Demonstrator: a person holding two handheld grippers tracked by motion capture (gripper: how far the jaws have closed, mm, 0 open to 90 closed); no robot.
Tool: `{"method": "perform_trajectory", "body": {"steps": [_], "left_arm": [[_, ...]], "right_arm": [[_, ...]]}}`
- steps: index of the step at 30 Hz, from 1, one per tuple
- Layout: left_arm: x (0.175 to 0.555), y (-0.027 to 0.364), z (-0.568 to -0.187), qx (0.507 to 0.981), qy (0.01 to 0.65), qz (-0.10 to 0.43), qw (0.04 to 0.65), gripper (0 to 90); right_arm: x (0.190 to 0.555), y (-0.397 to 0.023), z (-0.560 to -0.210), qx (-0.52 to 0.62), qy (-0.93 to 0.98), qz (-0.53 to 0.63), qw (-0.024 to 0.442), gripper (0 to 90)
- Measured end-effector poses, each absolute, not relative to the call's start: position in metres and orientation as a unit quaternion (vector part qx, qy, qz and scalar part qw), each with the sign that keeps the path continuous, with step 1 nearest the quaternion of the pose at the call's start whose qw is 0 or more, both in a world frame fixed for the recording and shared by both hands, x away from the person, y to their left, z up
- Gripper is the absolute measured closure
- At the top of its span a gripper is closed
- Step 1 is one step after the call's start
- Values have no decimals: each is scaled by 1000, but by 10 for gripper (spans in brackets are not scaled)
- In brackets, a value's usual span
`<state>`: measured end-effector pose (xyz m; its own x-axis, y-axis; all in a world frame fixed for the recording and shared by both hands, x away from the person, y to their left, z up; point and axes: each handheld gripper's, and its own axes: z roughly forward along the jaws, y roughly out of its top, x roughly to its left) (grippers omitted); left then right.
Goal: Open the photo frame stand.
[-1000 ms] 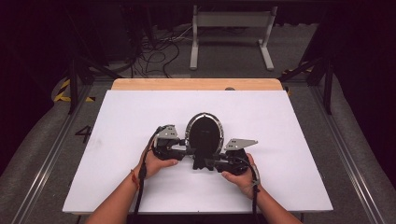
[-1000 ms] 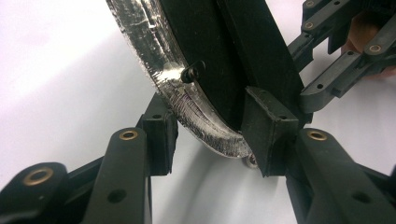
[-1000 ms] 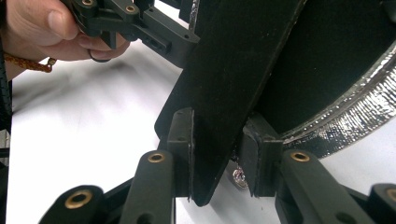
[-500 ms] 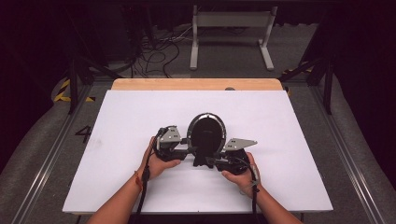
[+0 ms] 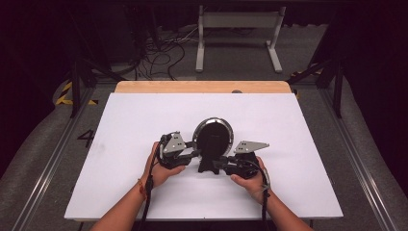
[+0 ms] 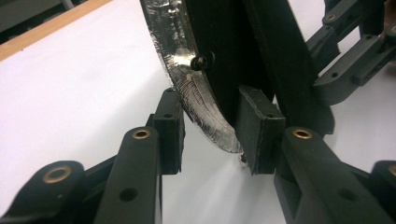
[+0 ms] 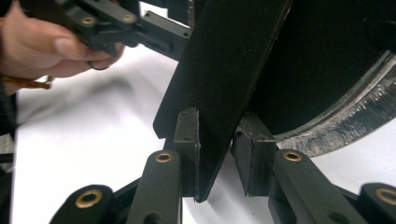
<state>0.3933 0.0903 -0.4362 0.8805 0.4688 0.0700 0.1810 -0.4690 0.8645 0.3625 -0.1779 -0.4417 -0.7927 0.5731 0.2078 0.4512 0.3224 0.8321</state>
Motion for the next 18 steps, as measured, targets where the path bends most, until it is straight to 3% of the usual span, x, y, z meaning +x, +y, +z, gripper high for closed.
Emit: {"method": "perform_trajectory", "body": {"steps": [18], "left_arm": [[382,99,-436,856,162,152,467,704]], "right_arm": [[359,-176,-432,294,804,514,55,789]]}}
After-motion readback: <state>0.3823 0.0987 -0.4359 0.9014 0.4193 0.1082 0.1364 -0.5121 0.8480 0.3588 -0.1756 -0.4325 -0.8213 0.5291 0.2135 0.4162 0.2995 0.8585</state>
